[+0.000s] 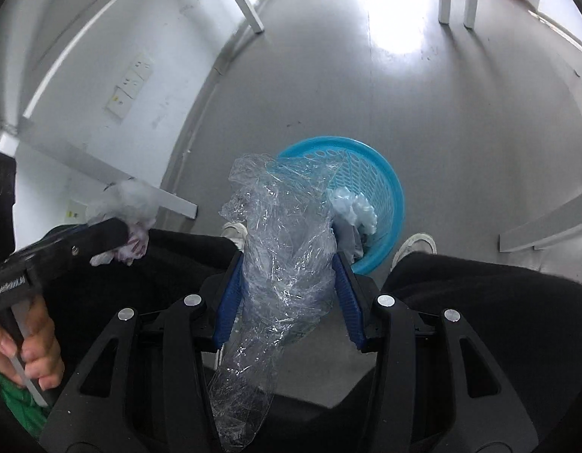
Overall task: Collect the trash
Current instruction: 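Carry the tissue ball and plastic wrap down over the blue wastebasket with both tools, then open both tools to drop the tissue and plastic wrap into the wastebasket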
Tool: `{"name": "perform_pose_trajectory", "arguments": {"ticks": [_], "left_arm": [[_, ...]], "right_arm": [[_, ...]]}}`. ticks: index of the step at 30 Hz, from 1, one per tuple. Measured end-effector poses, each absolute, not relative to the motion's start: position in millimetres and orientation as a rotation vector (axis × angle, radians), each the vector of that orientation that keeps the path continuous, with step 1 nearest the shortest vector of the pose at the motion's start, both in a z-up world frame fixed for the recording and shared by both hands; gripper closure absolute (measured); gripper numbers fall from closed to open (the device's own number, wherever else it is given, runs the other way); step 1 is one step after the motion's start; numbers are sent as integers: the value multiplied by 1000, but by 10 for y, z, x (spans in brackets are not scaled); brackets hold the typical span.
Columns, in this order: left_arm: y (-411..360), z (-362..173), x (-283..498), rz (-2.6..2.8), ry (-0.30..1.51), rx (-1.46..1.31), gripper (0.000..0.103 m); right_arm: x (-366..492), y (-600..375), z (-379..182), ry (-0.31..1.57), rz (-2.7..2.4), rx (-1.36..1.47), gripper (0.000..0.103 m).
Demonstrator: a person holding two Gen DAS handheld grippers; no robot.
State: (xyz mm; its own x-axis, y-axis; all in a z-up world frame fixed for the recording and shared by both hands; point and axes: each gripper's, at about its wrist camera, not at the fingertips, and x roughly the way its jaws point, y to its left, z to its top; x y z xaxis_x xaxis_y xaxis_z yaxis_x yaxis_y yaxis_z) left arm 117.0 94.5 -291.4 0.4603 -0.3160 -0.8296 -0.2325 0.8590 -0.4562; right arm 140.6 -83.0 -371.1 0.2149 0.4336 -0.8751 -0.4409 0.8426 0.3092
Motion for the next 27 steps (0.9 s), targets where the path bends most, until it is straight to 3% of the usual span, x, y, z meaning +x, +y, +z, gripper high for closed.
{"name": "perform_pose_trajectory", "arguments": {"ticks": [8,27], "left_arm": [[1028,-3156,1417,-14,1118,-631,58],[1201,-4275,2312,61,1380,-811,58]], "right_arm": [[1881,-694,-3975,1290,585,4,58],[2856,-494,-4825,1547,450,-60,56]]}}
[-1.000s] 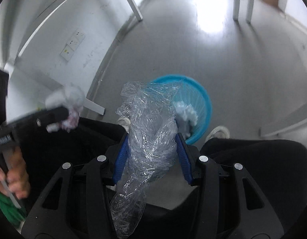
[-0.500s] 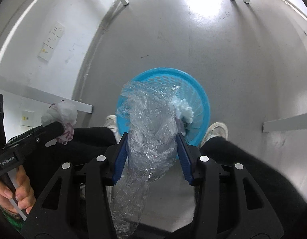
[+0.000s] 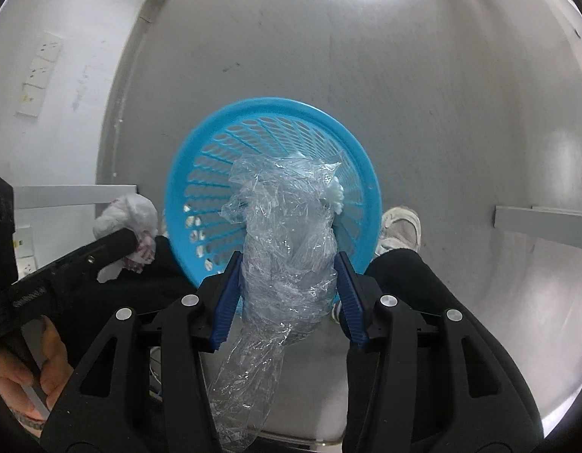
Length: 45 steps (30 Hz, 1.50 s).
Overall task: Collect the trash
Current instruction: 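Open both tools to drop the tissue and plastic wrap into the wastebasket, then raise both tools briefly toward the table and back over the wastebasket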
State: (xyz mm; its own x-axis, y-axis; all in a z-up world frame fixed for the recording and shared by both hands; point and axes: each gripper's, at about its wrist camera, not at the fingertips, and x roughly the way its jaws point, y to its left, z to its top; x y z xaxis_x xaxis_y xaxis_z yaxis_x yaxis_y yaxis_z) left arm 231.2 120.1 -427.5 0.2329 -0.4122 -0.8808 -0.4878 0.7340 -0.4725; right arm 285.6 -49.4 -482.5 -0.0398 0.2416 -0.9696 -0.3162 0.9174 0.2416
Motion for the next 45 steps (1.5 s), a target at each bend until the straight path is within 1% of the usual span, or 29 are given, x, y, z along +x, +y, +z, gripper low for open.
{"name": "perform_pose_trajectory", "arguments": {"ticks": [3,5,6,7,8,9,15,18,20,24,26,31,34,36,41,42,45], "left_arm": [[1170,-4254,2405,65,1365,-797,58],[1158,-4280,2477,60,1362,-788,56],[1151,-4291,2505,63,1360,-788,53],[1155,-4303,2528,69,1354,-794,41],[1163,-4317,2553,74,1348,-800,20],[1188,-4309,2574,91,1326,-801,17],[1205,-4223,2616,100,1289,-797,17],[1178,-4128,2609,109,1273,-763,17],[1154,-4072,2586,118,1263,-734,17],[1086,-3929,2523,131,1253,-661,18],[1089,-3848,2480,131,1249,-665,17],[1031,-3662,2313,131,1267,-560,17],[1075,-3513,2180,128,1234,-595,17],[1070,-3409,2077,127,1209,-608,17],[924,-3194,1801,161,1215,-496,16],[897,-3127,1722,164,1211,-478,16],[830,-2875,1492,157,1169,-455,16]], "right_arm": [[2930,-468,-4908,1568,443,-55,55],[2958,-442,-4935,1566,430,-78,54],[2954,-431,-4949,1572,434,-77,49],[2962,-420,-4970,1581,441,-57,46],[2975,-424,-4980,1583,442,-47,37],[2979,-433,-4974,1577,440,-46,32],[2980,-442,-4943,1522,438,-84,29],[2906,-383,-4816,1470,478,-102,29],[2830,-344,-4740,1438,505,-112,27],[2675,-282,-4664,1401,526,-176,27],[2601,-284,-4570,1364,521,-204,27],[2397,-372,-4263,1267,525,-200,26],[2265,-446,-4055,1217,535,-197,25],[2156,-526,-3900,1176,543,-189,21],[1884,-692,-3605,1110,562,-158,19],[1830,-718,-3536,1087,559,-162,17],[1656,-817,-3355,1026,554,-163,15]]}}
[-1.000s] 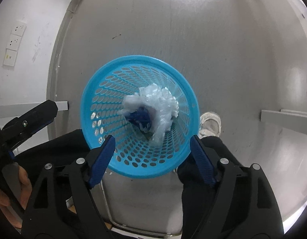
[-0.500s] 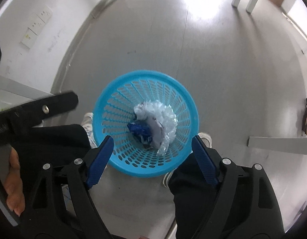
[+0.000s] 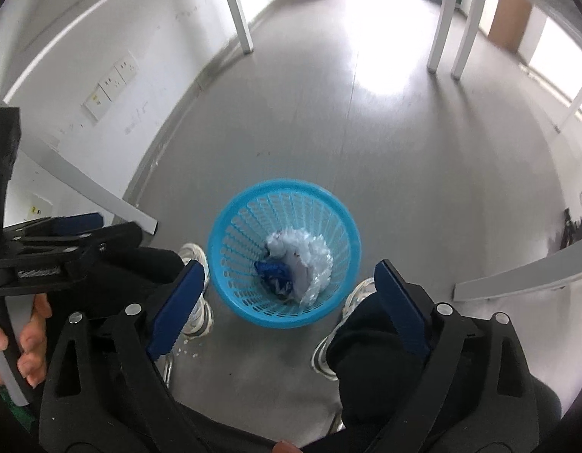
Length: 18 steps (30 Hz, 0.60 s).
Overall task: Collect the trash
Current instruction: 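Raise both tools briefly toward the table and back over the wastebasket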
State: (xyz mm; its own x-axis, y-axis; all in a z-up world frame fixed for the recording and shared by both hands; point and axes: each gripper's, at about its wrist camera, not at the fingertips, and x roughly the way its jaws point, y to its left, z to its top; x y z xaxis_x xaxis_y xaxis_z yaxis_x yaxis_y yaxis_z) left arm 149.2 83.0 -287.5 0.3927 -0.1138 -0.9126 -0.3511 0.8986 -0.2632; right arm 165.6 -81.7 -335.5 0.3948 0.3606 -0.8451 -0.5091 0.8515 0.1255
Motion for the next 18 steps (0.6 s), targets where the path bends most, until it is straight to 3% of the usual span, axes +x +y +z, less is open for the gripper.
{"name": "perform_pose_trajectory", "arguments": {"ticks": [10,18], "left_arm": [[456,-1808,631,145,913,-257,6],[261,-1181,215,151,765,-144,6]], "right_arm": [[788,-1193,-2650,794,572,-117,9],[121,-1499,-2001,616,561,-50,9]]}}
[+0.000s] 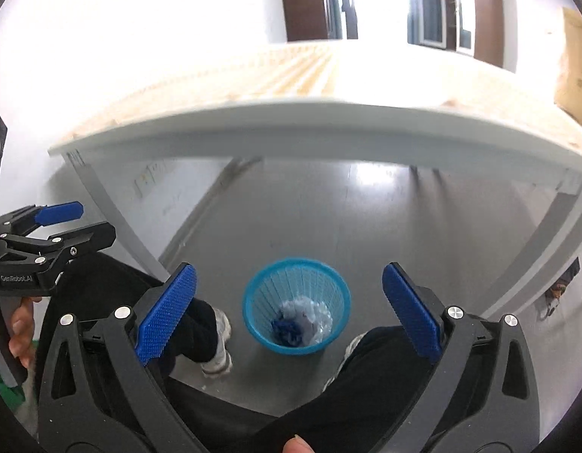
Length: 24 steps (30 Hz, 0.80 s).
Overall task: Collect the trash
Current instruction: 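Raise both tools briefly toward the table and back over the wastebasket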
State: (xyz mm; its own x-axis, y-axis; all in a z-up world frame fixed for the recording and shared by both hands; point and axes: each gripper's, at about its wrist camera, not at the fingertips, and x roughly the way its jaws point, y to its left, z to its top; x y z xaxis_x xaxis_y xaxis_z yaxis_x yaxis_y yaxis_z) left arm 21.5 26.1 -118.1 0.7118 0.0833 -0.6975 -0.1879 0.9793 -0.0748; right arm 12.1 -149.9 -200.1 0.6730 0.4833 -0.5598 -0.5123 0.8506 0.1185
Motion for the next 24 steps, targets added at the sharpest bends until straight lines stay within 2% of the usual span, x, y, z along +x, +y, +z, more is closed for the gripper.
{"name": "perform_pose_trajectory", "arguments": {"ticks": [6,9,14,19,24], "left_arm": [[305,-1330,300,40,718,-156,6],[308,-1556,400,38,758,-98,6],[526,-1965,544,33,816,-190,6],[652,-2315,784,51,911,-209,6],[814,-2702,991,57,1048,-289,6]], "right_arm": [[158,-1433,-1965,629,547,-58,9],[243,-1388,-2015,645,537,-53,9],[562,-1212,-2393,756,542,-18,9],[812,-930,-2921,909,571,-126,9],[1009,-937,-3208,973,557,-147,9]]}}
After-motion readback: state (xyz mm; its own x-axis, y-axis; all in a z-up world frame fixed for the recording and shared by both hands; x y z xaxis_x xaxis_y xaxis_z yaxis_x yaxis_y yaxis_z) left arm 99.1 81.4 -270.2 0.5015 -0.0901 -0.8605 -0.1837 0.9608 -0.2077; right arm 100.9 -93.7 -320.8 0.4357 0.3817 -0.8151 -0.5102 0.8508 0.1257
